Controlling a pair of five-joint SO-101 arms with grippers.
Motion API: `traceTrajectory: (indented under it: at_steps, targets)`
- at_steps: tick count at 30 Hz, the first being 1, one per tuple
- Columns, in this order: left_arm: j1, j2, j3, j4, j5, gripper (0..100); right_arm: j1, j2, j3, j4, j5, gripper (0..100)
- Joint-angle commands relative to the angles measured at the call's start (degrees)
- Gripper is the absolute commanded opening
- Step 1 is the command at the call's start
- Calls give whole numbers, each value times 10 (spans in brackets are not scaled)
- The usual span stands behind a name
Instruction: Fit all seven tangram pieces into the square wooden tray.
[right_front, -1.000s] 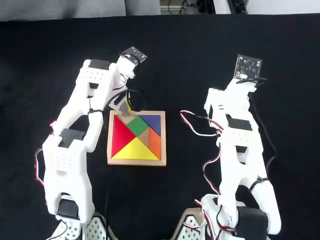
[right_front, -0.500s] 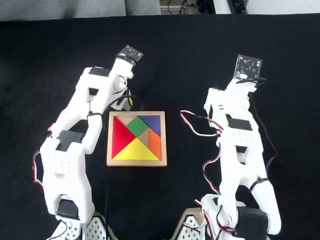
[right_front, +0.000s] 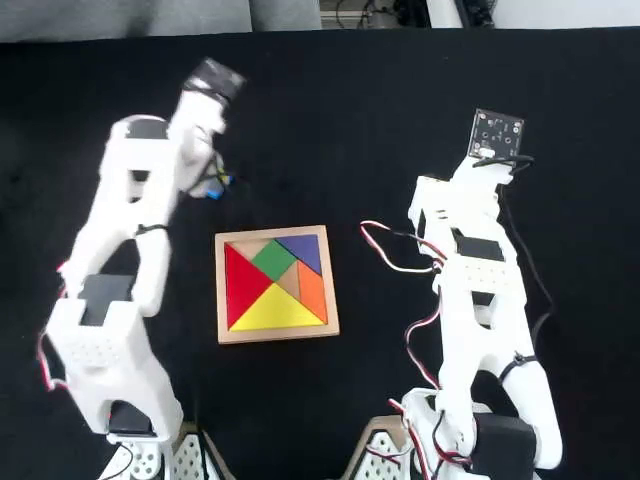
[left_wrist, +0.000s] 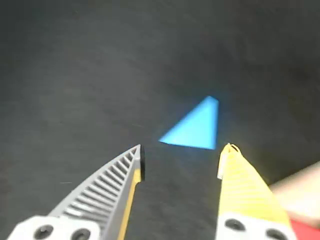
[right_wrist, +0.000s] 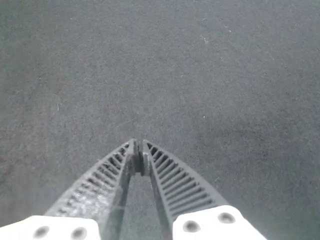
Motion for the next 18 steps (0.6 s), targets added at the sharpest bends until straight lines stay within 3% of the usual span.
traceTrajectory:
  at_steps: [1, 10, 18]
  targets:
    - [-36, -36, -65, -9, 32, 252, 0, 1, -4, -14, 5, 14]
    - [-34, 85, -70, -149, 87, 252, -13, 1, 1, -15, 6, 15]
    - [-40, 112, -64, -123, 70, 252, -15, 1, 15, -46, 6, 15]
